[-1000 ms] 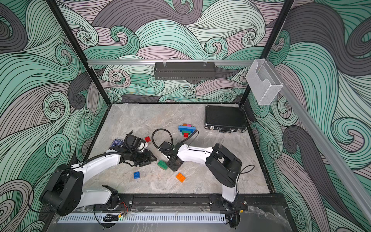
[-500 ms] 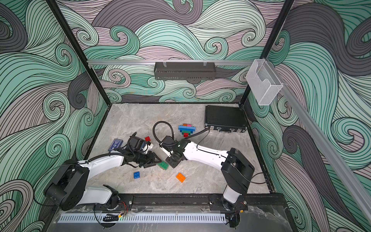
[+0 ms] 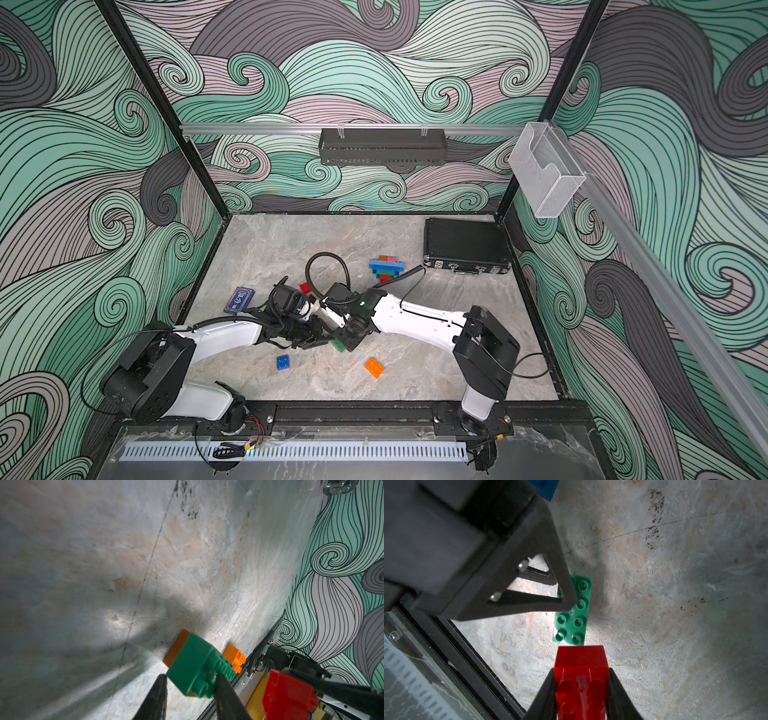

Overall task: Assemble a heart with lego
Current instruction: Assemble the lego brick with the lego brick.

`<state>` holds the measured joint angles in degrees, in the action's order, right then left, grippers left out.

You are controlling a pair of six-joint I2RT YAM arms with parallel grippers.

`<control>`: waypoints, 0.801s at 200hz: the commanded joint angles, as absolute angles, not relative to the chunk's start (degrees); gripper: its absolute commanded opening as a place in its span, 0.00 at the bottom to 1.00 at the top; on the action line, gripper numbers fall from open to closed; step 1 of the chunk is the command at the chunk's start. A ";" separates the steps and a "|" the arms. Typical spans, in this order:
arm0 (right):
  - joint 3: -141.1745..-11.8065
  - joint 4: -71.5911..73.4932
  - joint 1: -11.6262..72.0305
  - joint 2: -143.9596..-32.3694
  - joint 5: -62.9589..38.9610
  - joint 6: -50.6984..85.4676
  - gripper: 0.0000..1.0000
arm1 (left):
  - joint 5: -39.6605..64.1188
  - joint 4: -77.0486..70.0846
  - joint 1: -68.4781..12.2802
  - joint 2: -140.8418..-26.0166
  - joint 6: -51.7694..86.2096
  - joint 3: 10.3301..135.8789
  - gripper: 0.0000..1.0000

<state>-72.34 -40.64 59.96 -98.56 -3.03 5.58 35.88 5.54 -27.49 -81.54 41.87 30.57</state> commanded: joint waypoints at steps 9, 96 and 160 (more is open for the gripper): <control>-75.33 -42.52 60.91 -101.26 -2.83 7.02 0.29 | 35.26 5.58 -27.72 -80.01 43.33 29.18 0.38; -77.08 -44.45 61.87 -103.35 -0.49 10.48 0.28 | 34.70 7.11 -25.37 -76.89 44.29 28.65 0.40; -80.45 -47.00 63.85 -106.93 2.71 13.17 0.29 | 33.61 6.69 -24.44 -77.70 44.15 28.02 0.40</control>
